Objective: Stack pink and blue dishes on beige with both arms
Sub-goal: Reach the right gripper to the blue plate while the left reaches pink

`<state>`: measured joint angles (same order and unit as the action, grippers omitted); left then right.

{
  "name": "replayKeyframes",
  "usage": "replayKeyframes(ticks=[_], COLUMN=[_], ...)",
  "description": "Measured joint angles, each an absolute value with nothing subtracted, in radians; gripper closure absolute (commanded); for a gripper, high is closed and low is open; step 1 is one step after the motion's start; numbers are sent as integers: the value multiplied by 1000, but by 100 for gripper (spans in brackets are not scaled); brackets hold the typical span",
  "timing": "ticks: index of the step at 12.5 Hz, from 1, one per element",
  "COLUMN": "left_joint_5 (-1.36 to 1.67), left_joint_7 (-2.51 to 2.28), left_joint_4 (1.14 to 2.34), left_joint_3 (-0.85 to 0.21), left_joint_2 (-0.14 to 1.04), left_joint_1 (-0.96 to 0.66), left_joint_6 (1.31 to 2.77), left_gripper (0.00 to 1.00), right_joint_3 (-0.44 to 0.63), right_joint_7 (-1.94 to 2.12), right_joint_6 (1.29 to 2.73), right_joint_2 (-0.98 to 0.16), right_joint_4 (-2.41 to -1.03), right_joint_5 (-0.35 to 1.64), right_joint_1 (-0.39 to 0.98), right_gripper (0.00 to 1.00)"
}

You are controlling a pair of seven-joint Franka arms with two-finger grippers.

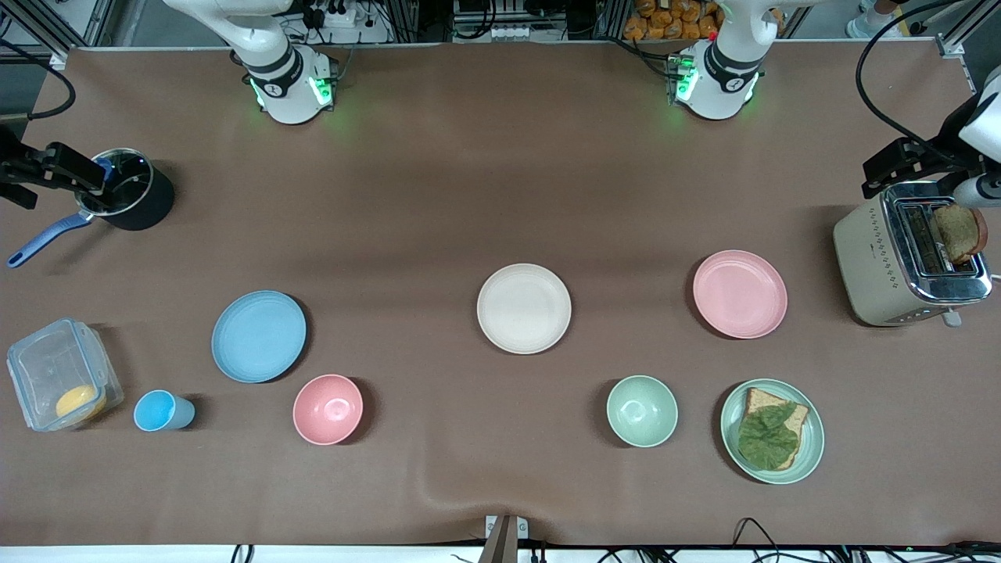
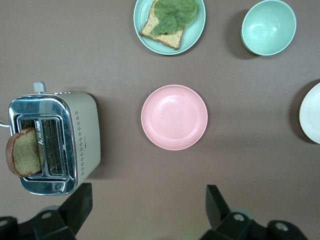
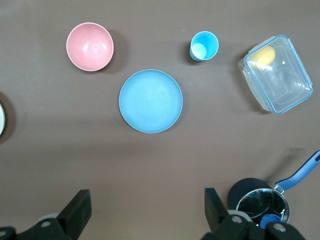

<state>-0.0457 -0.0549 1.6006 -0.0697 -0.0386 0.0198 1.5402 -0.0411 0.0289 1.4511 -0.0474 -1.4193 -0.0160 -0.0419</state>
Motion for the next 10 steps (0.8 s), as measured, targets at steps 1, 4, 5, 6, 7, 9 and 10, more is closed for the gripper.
replayKeyframes(ticks=[1, 4, 5, 6, 7, 9, 10], left_joint_5=[-46, -46, -46, -46, -46, -46, -46], left_joint_7=[-55, -55, -55, -55, -55, -56, -60], left_joint_4=[1606, 1630, 1635, 1641, 1648, 1660, 1665], left_joint_3=[-69, -66, -65, -65, -64, -64, -64], left_joint_2=[-29, 24, 51, 79, 106, 162, 185], left_joint_1=[20, 31, 34, 37, 43, 58, 61], left_joint_6=[1539, 1544, 1554, 1575, 1597, 1628, 1648], left_gripper=[0, 0, 0, 0, 0, 0, 0], right_joint_3=[-41, -43, -43, -44, -44, -42, -36], right_joint_7=[29, 29, 29, 29, 27, 28, 29], right_joint_6=[1449, 1418, 1417, 1417, 1418, 1421, 1438], right_joint_2=[-52, -84, -110, -137, -160, -207, -239], right_joint_4=[-1421, -1432, -1435, -1435, -1435, -1436, -1438], right_joint_5=[-16, -16, -16, -16, -16, -19, -20], right_joint_1=[-42, -37, -28, -11, 3, 9, 5], right_gripper=[0, 0, 0, 0, 0, 0, 0])
